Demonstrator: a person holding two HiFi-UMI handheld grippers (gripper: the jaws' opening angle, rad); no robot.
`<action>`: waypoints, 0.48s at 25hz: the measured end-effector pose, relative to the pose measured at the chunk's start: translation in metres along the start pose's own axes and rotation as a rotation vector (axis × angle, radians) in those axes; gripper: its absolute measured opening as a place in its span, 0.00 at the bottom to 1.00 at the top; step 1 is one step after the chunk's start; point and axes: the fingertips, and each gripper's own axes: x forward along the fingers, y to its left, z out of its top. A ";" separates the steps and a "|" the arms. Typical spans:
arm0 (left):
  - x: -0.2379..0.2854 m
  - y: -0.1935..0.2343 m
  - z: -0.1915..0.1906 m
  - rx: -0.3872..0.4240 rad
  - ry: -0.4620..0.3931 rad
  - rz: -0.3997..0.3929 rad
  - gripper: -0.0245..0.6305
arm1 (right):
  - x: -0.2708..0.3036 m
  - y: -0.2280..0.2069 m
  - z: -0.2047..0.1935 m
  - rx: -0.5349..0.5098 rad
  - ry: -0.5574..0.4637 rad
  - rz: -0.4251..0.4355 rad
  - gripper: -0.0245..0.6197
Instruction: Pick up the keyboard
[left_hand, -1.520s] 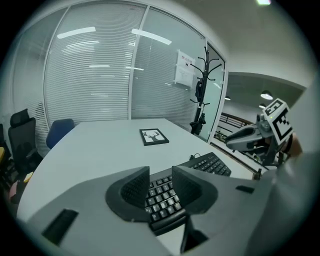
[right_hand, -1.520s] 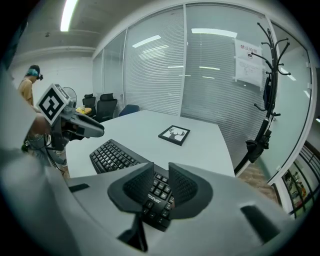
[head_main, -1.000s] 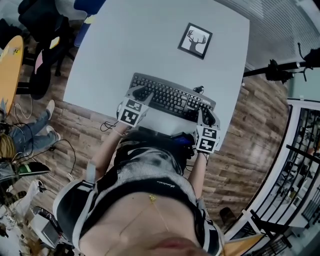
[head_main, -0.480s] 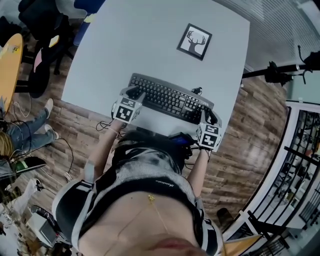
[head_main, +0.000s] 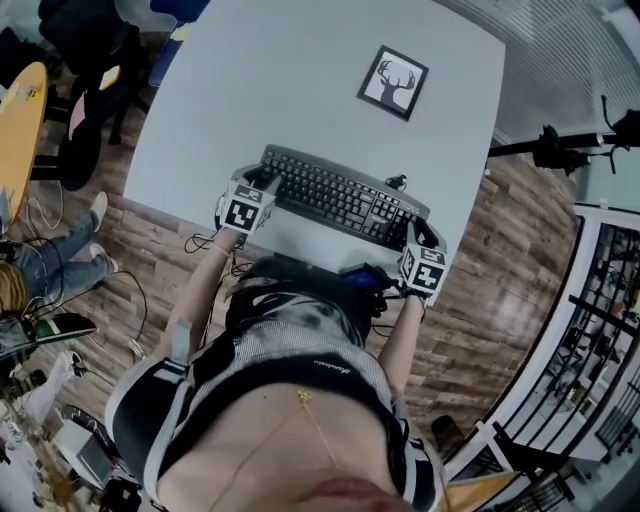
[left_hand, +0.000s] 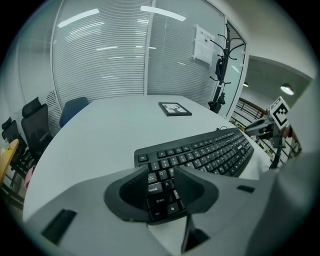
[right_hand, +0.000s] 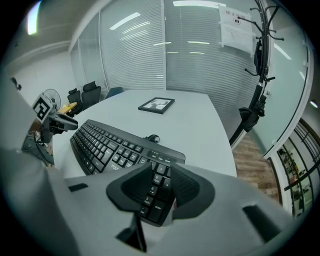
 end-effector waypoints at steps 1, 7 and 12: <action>0.001 0.001 -0.001 -0.005 0.008 -0.006 0.25 | 0.001 -0.002 0.000 0.007 0.000 0.001 0.22; 0.005 0.015 0.003 -0.069 0.016 -0.052 0.33 | 0.006 -0.020 0.002 0.194 -0.066 0.076 0.27; 0.011 0.028 0.001 -0.100 0.035 -0.103 0.37 | 0.012 -0.030 0.000 0.240 -0.074 0.110 0.31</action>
